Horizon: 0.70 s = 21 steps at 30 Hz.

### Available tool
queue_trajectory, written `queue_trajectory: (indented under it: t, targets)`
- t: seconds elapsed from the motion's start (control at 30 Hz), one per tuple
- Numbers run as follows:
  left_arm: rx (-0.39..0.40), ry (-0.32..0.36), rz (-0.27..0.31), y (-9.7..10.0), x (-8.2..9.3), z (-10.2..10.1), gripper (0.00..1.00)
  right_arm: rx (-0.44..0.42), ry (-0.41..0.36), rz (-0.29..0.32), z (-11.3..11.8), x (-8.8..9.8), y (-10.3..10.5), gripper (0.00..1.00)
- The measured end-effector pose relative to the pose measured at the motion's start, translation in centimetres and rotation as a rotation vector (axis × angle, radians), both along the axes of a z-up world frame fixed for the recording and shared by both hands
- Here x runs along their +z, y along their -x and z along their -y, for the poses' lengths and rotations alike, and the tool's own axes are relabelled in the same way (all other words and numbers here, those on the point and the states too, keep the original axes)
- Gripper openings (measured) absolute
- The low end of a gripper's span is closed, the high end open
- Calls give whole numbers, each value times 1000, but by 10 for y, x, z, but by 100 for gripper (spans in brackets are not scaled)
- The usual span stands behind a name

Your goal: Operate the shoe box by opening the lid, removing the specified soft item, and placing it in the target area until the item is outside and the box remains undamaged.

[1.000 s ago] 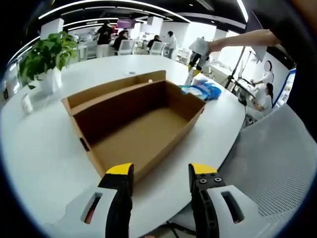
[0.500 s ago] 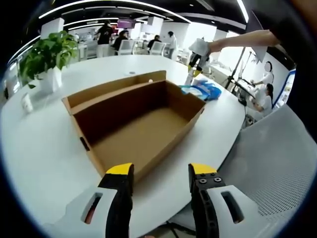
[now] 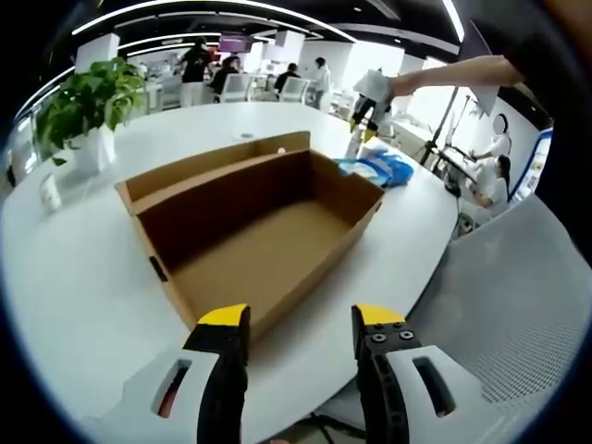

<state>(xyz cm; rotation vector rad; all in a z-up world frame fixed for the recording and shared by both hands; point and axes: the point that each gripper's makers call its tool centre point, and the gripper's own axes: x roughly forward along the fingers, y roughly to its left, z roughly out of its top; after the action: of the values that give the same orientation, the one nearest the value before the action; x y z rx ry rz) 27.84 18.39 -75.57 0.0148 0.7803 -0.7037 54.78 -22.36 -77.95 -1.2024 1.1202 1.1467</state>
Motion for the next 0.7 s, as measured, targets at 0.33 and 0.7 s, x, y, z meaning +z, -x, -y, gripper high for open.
queue_trajectory:
  t: [0.33,0.7]
  targets:
    - [-4,-5,3,2,2,0,45,-19,-15,15,2,8,-2,30]
    - [-10,-7,13,4,8,3,45,-74,-46,25,14,18,7,30]
